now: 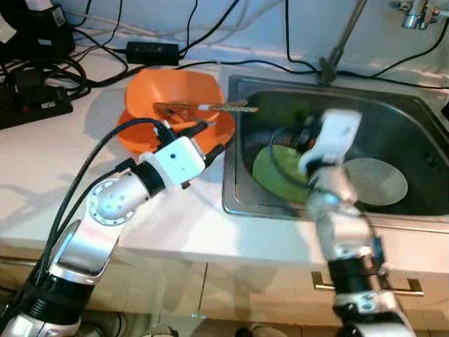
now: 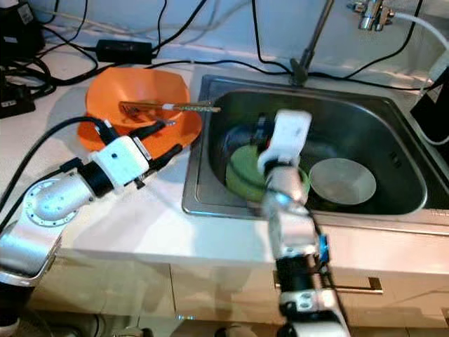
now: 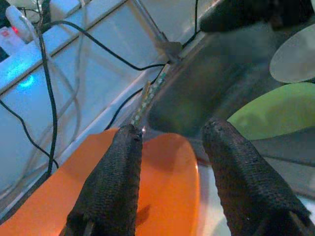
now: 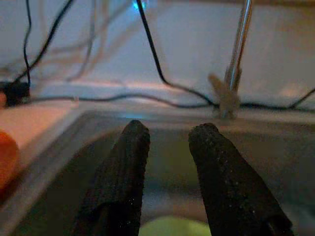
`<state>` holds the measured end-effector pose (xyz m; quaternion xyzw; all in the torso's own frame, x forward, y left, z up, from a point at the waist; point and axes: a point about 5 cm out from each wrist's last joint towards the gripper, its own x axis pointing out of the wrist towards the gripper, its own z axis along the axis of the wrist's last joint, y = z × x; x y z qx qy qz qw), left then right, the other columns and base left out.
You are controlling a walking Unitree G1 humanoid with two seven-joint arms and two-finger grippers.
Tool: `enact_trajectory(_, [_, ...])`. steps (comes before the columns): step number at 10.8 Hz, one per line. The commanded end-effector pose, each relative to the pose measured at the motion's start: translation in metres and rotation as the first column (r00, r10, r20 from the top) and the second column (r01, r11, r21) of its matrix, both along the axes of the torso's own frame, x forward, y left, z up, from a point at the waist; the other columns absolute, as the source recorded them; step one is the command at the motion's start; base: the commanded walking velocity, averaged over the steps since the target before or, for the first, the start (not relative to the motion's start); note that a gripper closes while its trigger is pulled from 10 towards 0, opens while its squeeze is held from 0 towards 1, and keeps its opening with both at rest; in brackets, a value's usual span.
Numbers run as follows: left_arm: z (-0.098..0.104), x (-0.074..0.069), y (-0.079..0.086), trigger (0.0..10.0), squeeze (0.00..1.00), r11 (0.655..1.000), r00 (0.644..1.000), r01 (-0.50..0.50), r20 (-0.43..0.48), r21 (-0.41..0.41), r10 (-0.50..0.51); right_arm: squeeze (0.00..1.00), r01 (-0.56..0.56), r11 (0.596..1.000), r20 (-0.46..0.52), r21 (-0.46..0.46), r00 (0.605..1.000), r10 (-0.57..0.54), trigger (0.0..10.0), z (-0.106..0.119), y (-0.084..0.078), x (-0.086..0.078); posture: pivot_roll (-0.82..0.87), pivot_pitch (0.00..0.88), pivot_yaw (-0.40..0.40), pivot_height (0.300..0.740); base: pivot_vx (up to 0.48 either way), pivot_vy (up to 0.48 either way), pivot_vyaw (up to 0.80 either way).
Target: Kitchen organization
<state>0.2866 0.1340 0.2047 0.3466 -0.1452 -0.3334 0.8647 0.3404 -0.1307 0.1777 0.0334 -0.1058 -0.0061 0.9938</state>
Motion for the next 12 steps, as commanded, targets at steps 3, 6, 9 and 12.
enact_trajectory(3, [0.001, 0.003, -0.007, 10.0, 0.00, 1.000, 0.999, 0.007, 0.047, -0.019, -0.006, 0.00, -0.014, 1.000, -0.038, 0.008, 0.999, 0.014, 10.0, -0.005, -0.001, 0.002, 0.00, 0.045, -0.104, 0.740, 0.000, 0.000, 0.00])
enact_trajectory(6, [0.003, 0.005, -0.002, 10.0, 0.00, 0.999, 0.985, -0.052, 0.163, -0.001, 0.052, 0.00, -0.031, 0.999, -0.047, 0.026, 0.998, 0.032, 10.0, -0.010, 0.005, 0.000, 0.00, 0.042, -0.109, 0.740, 0.000, 0.000, 0.00])
enact_trajectory(9, [0.000, 0.009, -0.004, 10.0, 0.00, 0.999, 0.985, -0.052, 0.167, 0.004, 0.051, 0.00, -0.027, 0.998, 0.015, 0.059, 1.000, 0.026, 10.0, -0.001, 0.002, -0.001, -0.01, 0.052, -0.100, 0.740, 0.000, 0.000, 0.00])
enact_trajectory(12, [-0.001, 0.024, -0.021, 10.0, 0.00, 0.997, 0.984, -0.036, 0.178, 0.061, 0.024, 0.00, -0.026, 0.998, -0.005, 0.060, 1.000, 0.026, 10.0, -0.007, 0.004, -0.003, -0.01, 0.061, -0.099, 0.740, 0.000, 0.000, 0.00])
